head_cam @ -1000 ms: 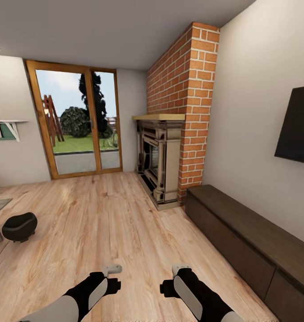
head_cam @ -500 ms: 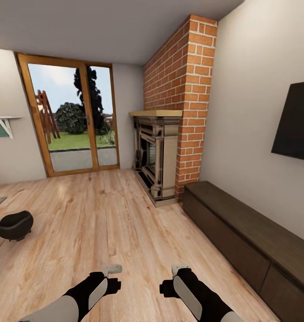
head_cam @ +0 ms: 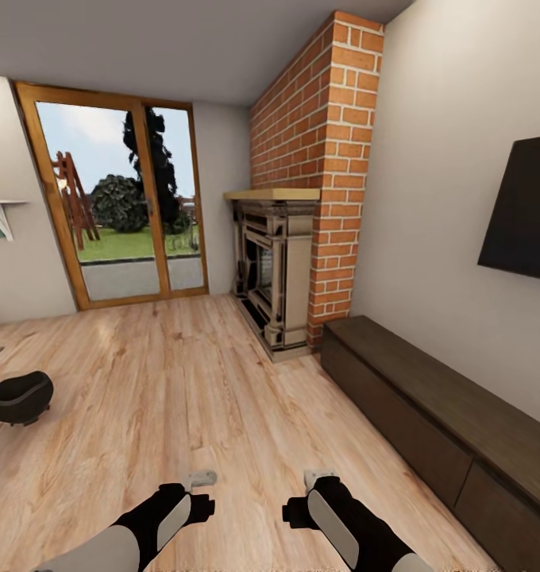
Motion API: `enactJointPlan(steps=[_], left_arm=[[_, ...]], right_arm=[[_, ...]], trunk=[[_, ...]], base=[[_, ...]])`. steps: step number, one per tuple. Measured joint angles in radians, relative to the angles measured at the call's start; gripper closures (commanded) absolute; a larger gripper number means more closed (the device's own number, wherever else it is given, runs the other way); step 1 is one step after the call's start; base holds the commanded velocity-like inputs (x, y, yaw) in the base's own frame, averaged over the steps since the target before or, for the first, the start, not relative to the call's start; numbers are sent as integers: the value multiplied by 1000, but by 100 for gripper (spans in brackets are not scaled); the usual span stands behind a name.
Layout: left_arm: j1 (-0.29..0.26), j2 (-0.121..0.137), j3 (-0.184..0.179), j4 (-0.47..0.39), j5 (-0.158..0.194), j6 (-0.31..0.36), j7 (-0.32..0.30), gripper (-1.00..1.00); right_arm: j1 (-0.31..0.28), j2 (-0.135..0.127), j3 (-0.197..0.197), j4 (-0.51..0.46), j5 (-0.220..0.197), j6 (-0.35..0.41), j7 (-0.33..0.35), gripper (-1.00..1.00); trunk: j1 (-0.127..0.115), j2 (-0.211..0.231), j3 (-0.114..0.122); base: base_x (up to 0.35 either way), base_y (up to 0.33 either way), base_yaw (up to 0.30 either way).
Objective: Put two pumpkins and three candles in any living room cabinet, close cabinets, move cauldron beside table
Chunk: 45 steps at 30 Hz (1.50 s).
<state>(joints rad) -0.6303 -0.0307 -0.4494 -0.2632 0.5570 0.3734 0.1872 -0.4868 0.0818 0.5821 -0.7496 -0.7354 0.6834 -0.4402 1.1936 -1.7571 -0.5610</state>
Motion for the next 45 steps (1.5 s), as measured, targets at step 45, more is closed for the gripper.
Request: enactJointPlan(steps=[45], left_arm=[[0, 1, 1, 0, 0, 0, -12, -100]], right_arm=[[0, 11, 10, -2, 12, 0, 1, -100]], trunk=[[-1, 0, -64]], base=[[99, 86, -2]])
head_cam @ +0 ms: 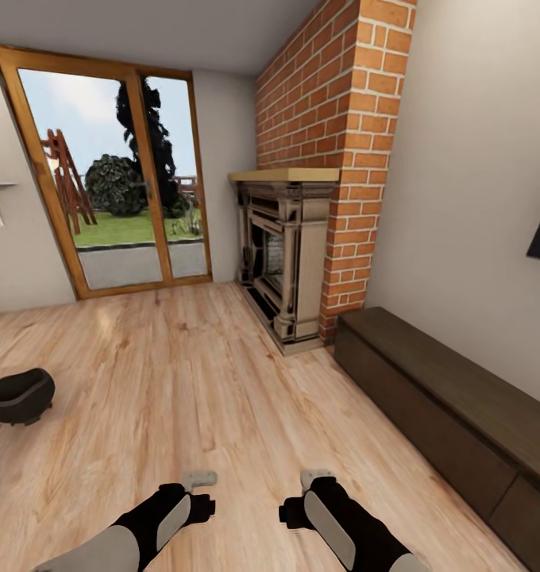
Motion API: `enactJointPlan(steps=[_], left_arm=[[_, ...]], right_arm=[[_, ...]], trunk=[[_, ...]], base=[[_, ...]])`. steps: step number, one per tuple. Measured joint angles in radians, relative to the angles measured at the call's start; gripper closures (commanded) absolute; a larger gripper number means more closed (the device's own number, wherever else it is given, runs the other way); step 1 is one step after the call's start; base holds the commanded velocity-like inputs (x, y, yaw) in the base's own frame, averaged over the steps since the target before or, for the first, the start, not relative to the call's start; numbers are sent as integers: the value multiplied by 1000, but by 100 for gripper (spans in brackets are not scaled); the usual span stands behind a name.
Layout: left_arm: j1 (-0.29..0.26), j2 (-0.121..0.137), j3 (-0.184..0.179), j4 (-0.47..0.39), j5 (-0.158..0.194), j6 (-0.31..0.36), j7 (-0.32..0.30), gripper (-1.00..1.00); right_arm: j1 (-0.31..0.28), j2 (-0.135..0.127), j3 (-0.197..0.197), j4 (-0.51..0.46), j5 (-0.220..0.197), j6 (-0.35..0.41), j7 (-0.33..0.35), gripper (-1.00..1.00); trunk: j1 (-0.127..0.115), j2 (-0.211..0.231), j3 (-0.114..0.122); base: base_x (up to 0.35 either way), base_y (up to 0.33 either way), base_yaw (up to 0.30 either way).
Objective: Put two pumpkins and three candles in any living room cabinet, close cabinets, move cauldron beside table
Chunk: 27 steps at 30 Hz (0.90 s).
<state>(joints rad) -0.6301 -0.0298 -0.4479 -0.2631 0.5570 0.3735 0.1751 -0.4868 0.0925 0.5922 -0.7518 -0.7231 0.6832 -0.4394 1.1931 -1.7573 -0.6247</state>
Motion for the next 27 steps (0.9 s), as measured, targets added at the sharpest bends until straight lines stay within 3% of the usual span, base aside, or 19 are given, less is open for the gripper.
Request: enactJointPlan(steps=[27], left_arm=[[0, 0, 0, 0, -1, 0, -17, -100]], right_arm=[[0, 0, 0, -6, 0, -3, 0, -100]], trunk=[[0, 0, 0]], base=[[310, 139, 0]])
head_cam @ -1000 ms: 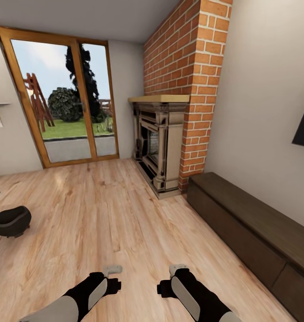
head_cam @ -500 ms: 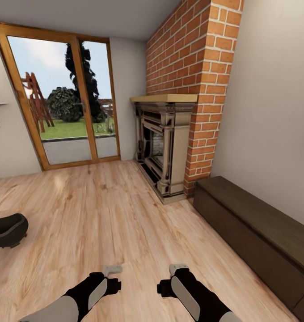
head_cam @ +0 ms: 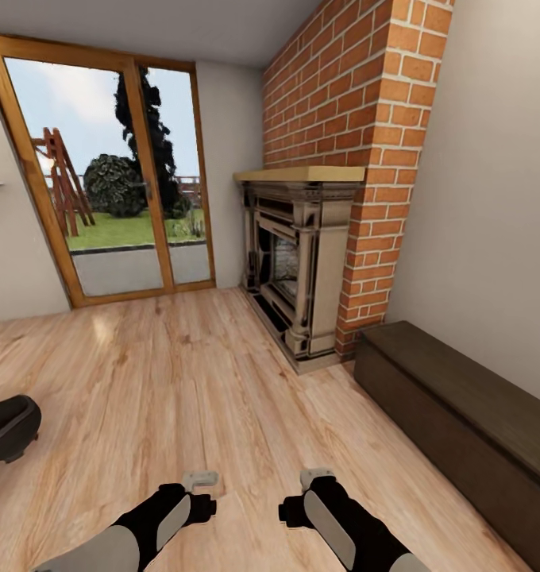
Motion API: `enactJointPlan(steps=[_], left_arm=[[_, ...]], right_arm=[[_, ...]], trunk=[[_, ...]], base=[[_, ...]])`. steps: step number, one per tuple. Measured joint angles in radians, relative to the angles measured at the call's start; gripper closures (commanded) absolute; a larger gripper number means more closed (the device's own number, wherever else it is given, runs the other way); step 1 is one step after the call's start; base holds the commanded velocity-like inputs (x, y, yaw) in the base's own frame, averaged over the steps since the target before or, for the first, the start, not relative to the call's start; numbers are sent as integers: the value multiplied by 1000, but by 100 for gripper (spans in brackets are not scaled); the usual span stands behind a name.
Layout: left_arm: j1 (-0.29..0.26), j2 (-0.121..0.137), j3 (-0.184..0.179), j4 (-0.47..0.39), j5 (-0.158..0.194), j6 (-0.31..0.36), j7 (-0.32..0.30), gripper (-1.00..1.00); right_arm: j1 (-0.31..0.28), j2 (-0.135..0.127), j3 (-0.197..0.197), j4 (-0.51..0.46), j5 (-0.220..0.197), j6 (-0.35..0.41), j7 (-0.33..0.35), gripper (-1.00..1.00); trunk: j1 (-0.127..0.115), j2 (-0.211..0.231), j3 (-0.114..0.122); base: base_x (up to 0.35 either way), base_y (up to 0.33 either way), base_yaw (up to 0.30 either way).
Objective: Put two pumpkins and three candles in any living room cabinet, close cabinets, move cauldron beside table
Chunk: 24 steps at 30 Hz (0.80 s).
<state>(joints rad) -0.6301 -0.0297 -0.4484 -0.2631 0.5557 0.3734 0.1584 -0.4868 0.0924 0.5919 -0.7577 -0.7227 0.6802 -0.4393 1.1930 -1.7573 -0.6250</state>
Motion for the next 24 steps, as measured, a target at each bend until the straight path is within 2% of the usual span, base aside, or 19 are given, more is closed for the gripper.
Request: enactJointPlan(steps=[10, 20, 24], left_arm=[[0, 0, -1, 0, 0, 0, 0, -100], [0, 0, -1, 0, 0, 0, -1, -100], [0, 0, -1, 0, -1, 0, 0, -100]], right_arm=[[0, 0, 0, -2, 0, -2, 1, -100], [0, -1, -2, -2, 0, -3, 1, -100], [0, -1, -2, -2, 0, -3, 1, -100]], trunk=[[0, 0, 0], [0, 0, 0], [0, 0, 0]], base=[[321, 103, -9], [322, 102, -208], [324, 92, -74]])
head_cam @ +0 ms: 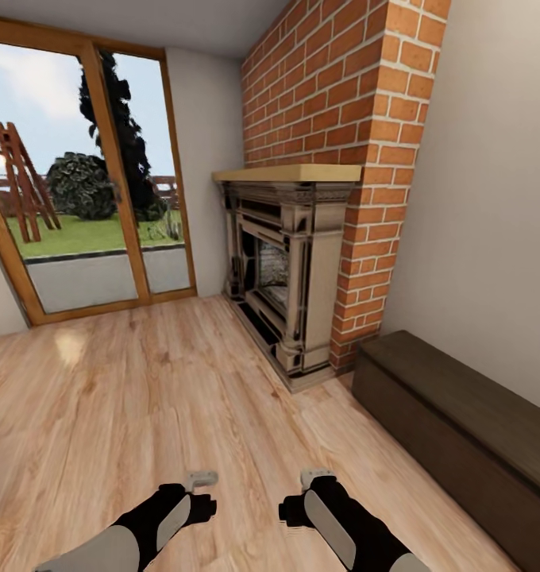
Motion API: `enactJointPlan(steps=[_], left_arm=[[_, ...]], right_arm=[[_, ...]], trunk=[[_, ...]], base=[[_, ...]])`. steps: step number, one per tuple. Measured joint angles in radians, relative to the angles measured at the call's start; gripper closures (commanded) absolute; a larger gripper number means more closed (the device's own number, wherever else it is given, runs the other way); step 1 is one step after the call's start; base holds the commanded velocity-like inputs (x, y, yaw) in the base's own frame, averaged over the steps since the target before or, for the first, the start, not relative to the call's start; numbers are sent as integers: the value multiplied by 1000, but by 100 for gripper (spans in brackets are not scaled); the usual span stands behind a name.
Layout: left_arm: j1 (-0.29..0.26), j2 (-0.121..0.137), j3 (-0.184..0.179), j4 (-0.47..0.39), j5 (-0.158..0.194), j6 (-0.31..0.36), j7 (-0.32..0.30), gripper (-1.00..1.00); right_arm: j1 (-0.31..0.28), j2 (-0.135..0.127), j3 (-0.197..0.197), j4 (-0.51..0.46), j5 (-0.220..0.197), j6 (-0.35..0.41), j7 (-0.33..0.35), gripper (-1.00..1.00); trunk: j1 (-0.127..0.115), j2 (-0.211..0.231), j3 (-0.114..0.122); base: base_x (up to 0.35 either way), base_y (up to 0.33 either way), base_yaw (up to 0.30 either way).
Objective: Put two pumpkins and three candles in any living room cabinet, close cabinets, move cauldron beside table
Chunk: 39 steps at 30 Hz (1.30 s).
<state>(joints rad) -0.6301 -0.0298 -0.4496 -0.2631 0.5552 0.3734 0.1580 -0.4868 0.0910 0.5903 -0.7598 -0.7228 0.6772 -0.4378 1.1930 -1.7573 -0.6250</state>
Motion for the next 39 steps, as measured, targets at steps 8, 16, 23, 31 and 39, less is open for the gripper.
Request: enactJointPlan(steps=[8, 16, 23, 31, 39], left_arm=[[0, 0, 0, 0, -1, 0, 0, -100], [0, 0, 0, 0, -1, 0, 0, -100], [0, 0, 0, 0, -1, 0, 0, -100], [0, 0, 0, 0, -1, 0, 0, -100], [0, 0, 0, 0, -1, 0, -1, -100]], right_arm=[[0, 0, 0, 0, 0, 0, 0, -100], [0, 0, 0, 0, 0, 0, 0, -100], [0, 0, -1, 0, 0, -1, 0, -100], [0, -1, -2, 0, 0, -1, 1, -100], [0, -2, -2, 0, 0, -1, 1, -100]], trunk=[[0, 0, 0], [0, 0, 0], [0, 0, 0], [0, 0, 0], [0, 0, 0]], base=[[330, 42, -12], [336, 3, -83], [337, 0, -251], [329, 84, -271], [297, 190, -274]])
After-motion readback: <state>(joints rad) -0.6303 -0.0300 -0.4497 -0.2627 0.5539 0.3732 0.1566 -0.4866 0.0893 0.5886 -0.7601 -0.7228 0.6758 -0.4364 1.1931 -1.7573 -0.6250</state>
